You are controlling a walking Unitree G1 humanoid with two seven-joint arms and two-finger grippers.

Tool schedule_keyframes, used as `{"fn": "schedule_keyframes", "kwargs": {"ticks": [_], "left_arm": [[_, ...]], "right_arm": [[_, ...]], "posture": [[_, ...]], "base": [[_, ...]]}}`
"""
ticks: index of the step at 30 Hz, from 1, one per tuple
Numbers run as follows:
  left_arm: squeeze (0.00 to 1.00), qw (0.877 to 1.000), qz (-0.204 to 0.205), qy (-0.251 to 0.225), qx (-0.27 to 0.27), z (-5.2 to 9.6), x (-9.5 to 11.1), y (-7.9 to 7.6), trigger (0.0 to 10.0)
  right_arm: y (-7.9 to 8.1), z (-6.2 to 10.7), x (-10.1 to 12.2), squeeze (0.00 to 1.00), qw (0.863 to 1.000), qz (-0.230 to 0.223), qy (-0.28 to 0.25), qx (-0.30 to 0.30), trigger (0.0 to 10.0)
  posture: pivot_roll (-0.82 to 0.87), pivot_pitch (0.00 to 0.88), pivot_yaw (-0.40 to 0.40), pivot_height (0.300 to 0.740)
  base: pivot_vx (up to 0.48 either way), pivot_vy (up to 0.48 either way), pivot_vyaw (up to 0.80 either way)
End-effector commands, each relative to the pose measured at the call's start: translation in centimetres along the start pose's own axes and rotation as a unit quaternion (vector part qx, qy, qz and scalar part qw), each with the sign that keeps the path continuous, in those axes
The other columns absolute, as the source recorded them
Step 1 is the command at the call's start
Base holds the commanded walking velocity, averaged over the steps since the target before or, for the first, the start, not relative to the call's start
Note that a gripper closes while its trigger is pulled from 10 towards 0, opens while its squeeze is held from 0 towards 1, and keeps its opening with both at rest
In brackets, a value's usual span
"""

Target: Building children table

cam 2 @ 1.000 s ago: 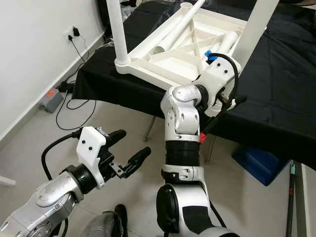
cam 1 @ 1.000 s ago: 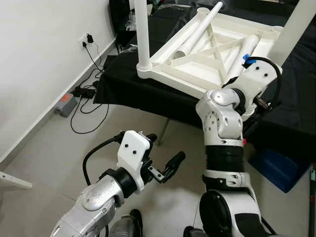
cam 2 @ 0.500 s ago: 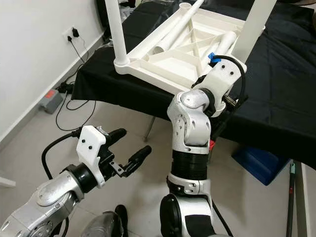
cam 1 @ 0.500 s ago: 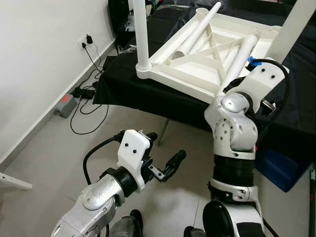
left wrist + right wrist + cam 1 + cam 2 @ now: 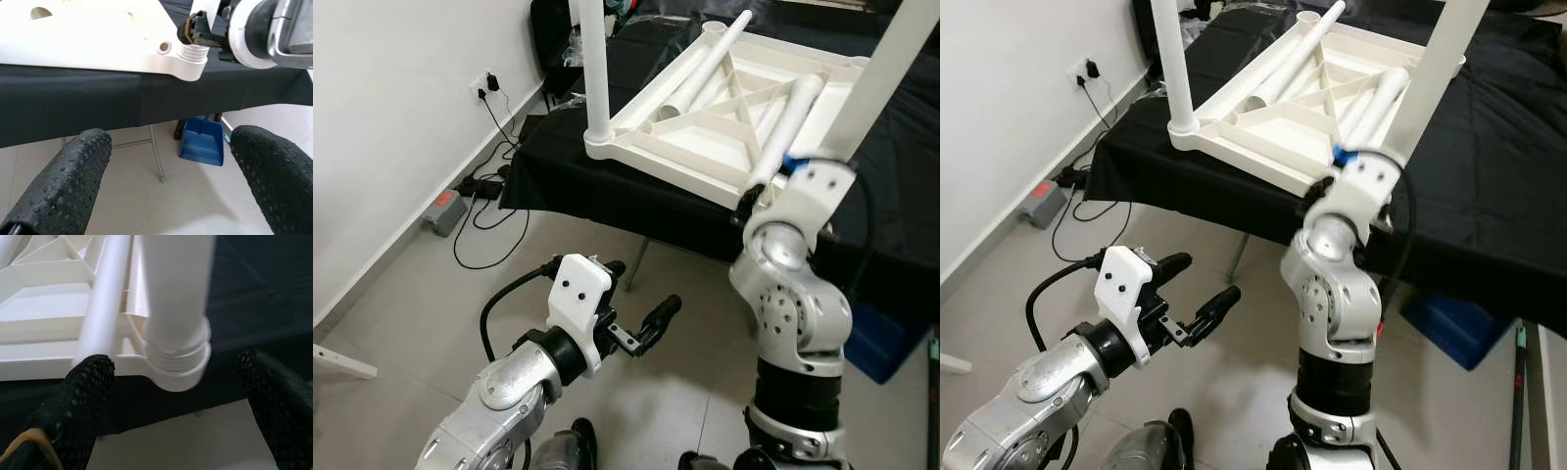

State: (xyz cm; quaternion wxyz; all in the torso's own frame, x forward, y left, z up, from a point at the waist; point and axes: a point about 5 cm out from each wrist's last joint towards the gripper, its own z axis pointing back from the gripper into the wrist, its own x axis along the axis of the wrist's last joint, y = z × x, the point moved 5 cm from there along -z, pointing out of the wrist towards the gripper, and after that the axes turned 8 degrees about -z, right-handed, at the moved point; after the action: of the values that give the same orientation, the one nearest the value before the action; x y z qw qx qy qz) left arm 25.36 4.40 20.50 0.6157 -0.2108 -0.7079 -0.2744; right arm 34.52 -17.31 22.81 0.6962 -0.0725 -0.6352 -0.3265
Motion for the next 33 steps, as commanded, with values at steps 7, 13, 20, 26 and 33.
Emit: {"fn": "schedule_keyframes", "kwargs": {"ticks": [7, 13, 20, 26, 33], "left_arm": [[0.0, 1.0, -0.002, 0.006, 0.002, 0.1, -0.5, 0.0, 10.0], [0.0, 0.999, -0.006, 0.031, 0.028, 0.4, -1.9, 0.6, 10.0], [0.0, 0.996, -0.014, 0.073, 0.058, 0.8, -4.5, 0.9, 10.0], [0.0, 0.994, -0.018, 0.088, 0.06, 1.0, -5.6, 0.4, 10.0], [0.0, 0.994, -0.03, 0.091, 0.056, 0.9, -6.0, 0.1, 10.0]], "right_arm": [[0.3, 1.0, -0.9, 0.0, 0.99, 0.011, -0.009, 0.14, 10.0], [-1.1, 1.4, -2.5, 0.0, 0.97, 0.052, -0.01, 0.235, 10.0], [-2.7, 2.5, -4.1, 0.0, 0.953, 0.07, -0.014, 0.295, 10.0], [-3.4, 3.5, -6.7, 0.0, 0.945, 0.105, -0.006, 0.31, 10.0], [-3.5, 4.0, -7.8, 0.0, 0.939, 0.097, 0.0, 0.33, 10.0]], "posture": [[0.12, 0.213, 0.003, 0.74], [0.11, 0.204, 0.003, 0.74], [0.11, 0.2, 0.009, 0.74], [0.11, 0.187, 0.009, 0.74], [0.1, 0.179, 0.016, 0.74]], "base": [[0.0, 0.0, 0.0], [0.0, 0.0, 0.0], [0.0, 0.0, 0.0], [0.0, 0.0, 0.0], [0.0, -0.362, 0.0]]}}
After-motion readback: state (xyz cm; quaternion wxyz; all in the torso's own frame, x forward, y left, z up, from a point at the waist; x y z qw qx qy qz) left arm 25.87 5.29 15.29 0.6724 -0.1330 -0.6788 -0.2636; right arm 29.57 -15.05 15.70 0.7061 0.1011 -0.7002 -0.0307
